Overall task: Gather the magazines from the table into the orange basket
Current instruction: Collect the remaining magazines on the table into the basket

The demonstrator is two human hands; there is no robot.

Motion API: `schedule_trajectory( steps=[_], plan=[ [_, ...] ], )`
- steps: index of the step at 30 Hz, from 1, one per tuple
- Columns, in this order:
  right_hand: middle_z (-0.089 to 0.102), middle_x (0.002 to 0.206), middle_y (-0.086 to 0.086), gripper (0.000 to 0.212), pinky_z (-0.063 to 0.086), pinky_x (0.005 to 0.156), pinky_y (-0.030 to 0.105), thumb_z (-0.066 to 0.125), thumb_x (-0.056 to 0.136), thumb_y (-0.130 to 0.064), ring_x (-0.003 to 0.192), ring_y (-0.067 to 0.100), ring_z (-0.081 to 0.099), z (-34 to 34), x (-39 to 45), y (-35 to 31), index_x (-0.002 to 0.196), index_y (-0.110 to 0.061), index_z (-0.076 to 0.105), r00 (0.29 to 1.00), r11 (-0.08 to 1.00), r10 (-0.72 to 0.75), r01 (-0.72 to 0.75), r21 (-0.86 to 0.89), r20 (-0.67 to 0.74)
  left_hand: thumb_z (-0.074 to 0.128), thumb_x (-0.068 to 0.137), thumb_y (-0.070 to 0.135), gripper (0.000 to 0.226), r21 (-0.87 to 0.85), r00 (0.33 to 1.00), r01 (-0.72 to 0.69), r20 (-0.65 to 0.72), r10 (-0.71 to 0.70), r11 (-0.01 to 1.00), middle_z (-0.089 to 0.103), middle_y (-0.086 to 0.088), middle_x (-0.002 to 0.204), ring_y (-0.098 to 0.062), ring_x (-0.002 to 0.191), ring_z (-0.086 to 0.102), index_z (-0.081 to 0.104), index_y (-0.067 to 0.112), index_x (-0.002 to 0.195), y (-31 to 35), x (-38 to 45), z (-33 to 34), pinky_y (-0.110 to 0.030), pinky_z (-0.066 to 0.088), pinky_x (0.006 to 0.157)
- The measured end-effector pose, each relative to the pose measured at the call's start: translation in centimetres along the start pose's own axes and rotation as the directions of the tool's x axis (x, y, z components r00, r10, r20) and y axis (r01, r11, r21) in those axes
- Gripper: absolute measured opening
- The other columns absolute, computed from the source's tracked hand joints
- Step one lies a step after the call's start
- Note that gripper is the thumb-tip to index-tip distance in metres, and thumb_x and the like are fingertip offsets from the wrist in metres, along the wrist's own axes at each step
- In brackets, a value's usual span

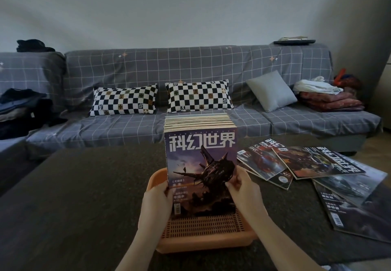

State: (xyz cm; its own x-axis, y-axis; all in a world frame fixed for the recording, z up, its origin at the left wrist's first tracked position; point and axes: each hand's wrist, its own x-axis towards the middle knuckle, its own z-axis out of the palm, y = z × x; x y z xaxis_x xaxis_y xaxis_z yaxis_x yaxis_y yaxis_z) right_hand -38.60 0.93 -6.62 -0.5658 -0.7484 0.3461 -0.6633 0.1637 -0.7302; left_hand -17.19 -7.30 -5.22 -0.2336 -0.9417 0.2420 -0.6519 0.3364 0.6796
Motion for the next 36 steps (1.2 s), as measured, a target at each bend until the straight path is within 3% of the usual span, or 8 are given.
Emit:
schedule_trajectory(
  steps=[9, 13, 17, 20, 24, 29, 33, 36],
  plan=[
    [0.062, 0.118, -0.008, 0.054, 0.044, 0.086, 0.018, 0.063, 0.086, -0.029, 0.108, 0.01, 0.06, 0.0, 0.3, 0.2, 0.136, -0.026, 0.043, 0.996, 0.999, 0.04, -0.041, 0.009, 0.081, 0.057, 0.093, 0.033, 0.024, 0.031, 0.997, 0.003, 0.071, -0.005, 1.0, 0.068, 0.01, 0.073, -0.001, 0.061, 0.065, 0.066, 0.023, 0.112, -0.3, 0.3, -0.5, -0.015, 0.051, 0.053],
    [0.054, 0.121, -0.018, 0.063, 0.044, 0.094, 0.027, 0.064, 0.074, -0.05, 0.113, 0.005, 0.052, 0.1, 1.2, -0.5, 0.131, -0.042, 0.038, 0.989, 0.988, 0.072, -0.089, 0.128, 0.129, 0.063, 0.088, 0.039, 0.041, -0.175, 0.993, 0.047, 0.115, -0.027, 0.983, 0.062, 0.015, 0.113, 0.003, 0.076, 0.06, 0.052, 0.033, 0.128, -0.1, 1.7, -0.5, -0.016, 0.047, 0.061],
    [0.061, 0.108, -0.031, 0.052, 0.044, 0.092, 0.025, 0.07, 0.063, -0.057, 0.108, -0.003, 0.055, -0.3, 2.3, -1.4, 0.108, -0.066, 0.044, 0.973, 0.926, 0.078, -0.152, 0.346, 0.218, 0.063, 0.09, 0.032, 0.069, -0.576, 0.93, 0.279, 0.362, -0.066, 0.768, 0.067, 0.004, 0.113, -0.009, 0.084, 0.072, 0.026, 0.03, 0.149, 1.0, 3.5, 0.0, -0.025, 0.058, 0.068],
    [0.062, 0.108, -0.029, 0.056, 0.044, 0.078, 0.009, 0.076, 0.071, -0.043, 0.108, -0.004, 0.055, -0.3, 2.1, -2.0, 0.12, -0.051, 0.049, 0.967, 0.872, 0.055, -0.169, 0.46, 0.251, 0.067, 0.083, 0.03, 0.083, -0.697, 0.893, 0.389, 0.447, -0.06, 0.602, 0.065, -0.005, 0.121, -0.018, 0.092, 0.072, 0.019, 0.036, 0.15, 0.7, 3.9, 0.6, -0.036, 0.058, 0.079],
    [0.058, 0.121, -0.016, 0.063, 0.042, 0.087, 0.015, 0.072, 0.079, -0.026, 0.112, 0.001, 0.052, -0.6, 1.9, -2.7, 0.135, -0.029, 0.043, 0.968, 0.841, 0.056, -0.178, 0.511, 0.245, 0.066, 0.082, 0.025, 0.086, -0.737, 0.879, 0.417, 0.476, -0.03, 0.532, 0.068, -0.006, 0.116, -0.023, 0.096, 0.072, 0.016, 0.037, 0.151, 1.0, 4.2, 0.6, -0.031, 0.059, 0.069],
    [0.056, 0.128, -0.007, 0.061, 0.041, 0.095, 0.019, 0.069, 0.082, -0.024, 0.121, 0.01, 0.049, -0.4, 1.6, -3.1, 0.137, -0.024, 0.042, 0.972, 0.879, 0.052, -0.153, 0.452, 0.228, 0.064, 0.084, 0.025, 0.087, -0.717, 0.878, 0.413, 0.476, -0.039, 0.561, 0.067, -0.005, 0.118, -0.022, 0.097, 0.071, 0.01, 0.04, 0.151, 0.3, 4.0, 0.6, -0.038, 0.055, 0.081],
    [0.053, 0.132, -0.003, 0.068, 0.036, 0.108, 0.037, 0.071, 0.081, -0.022, 0.125, 0.014, 0.046, 0.0, 1.5, -3.2, 0.14, -0.02, 0.037, 0.977, 0.901, 0.081, -0.157, 0.404, 0.199, 0.063, 0.088, 0.032, 0.076, -0.669, 0.9, 0.378, 0.428, -0.084, 0.64, 0.064, -0.005, 0.123, -0.021, 0.097, 0.071, 0.019, 0.04, 0.149, 0.3, 3.9, 0.9, -0.045, 0.053, 0.093],
    [0.052, 0.135, -0.003, 0.076, 0.036, 0.107, 0.031, 0.073, 0.079, -0.025, 0.127, 0.015, 0.046, -0.3, 1.4, -3.3, 0.143, -0.02, 0.031, 0.976, 0.92, 0.1, -0.164, 0.356, 0.192, 0.063, 0.088, 0.039, 0.077, -0.596, 0.921, 0.327, 0.375, -0.106, 0.734, 0.06, -0.002, 0.129, -0.02, 0.103, 0.067, 0.017, 0.038, 0.15, 0.7, 3.5, 0.5, -0.046, 0.052, 0.095]
  ],
)
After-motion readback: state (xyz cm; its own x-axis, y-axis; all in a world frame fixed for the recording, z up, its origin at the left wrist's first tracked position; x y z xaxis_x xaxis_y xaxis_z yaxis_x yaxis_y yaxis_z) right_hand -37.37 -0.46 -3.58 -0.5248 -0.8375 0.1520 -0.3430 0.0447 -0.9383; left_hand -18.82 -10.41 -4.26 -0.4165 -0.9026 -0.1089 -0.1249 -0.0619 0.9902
